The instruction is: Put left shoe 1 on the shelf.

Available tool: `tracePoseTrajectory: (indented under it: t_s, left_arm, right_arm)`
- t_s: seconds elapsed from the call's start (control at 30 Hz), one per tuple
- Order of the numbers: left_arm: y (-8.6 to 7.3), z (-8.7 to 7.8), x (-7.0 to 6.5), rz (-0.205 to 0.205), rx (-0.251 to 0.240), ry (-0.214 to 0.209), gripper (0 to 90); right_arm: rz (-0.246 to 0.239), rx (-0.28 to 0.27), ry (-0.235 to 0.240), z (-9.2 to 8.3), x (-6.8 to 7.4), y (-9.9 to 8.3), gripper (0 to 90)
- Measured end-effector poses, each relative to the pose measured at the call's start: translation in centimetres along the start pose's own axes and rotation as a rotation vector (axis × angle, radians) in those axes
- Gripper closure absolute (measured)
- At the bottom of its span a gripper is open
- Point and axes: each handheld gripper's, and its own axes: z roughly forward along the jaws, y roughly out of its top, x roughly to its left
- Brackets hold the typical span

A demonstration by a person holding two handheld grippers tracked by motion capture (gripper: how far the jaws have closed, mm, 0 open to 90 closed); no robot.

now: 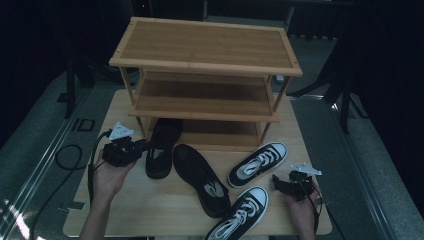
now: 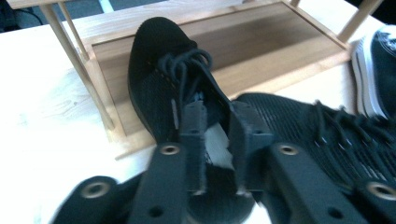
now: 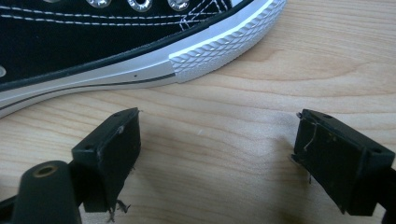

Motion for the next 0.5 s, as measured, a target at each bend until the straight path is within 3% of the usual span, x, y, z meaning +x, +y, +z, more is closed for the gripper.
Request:
tracePoseTrajectory:
  t_s: [0.13, 0.23, 0.33, 0.5]
  left_arm:
    - [-1.2, -0.8, -1.0, 0.002, 0.027, 0.005, 90.0]
    - [-2.1, -0.9, -1.6, 0.016, 0.041, 0.014, 90.0]
    - [-4.2, -0.7, -2.8, 0.018, 0.056, 0.019, 90.0]
    - [-5.9, 0.2, -3.3, 0.008, 0.090, 0.021, 90.0]
  right_arm:
    - [0.002, 0.000, 0.000, 0.0, 0.0, 0.0, 14.5]
    - [0.001, 0.001, 0.000, 0.0, 0.0, 0.0, 14.5]
    - [0.001, 0.001, 0.000, 0.0, 0.0, 0.0, 14.5]
    - [0.001, 0.001, 0.000, 0.0, 0.0, 0.0, 14.5]
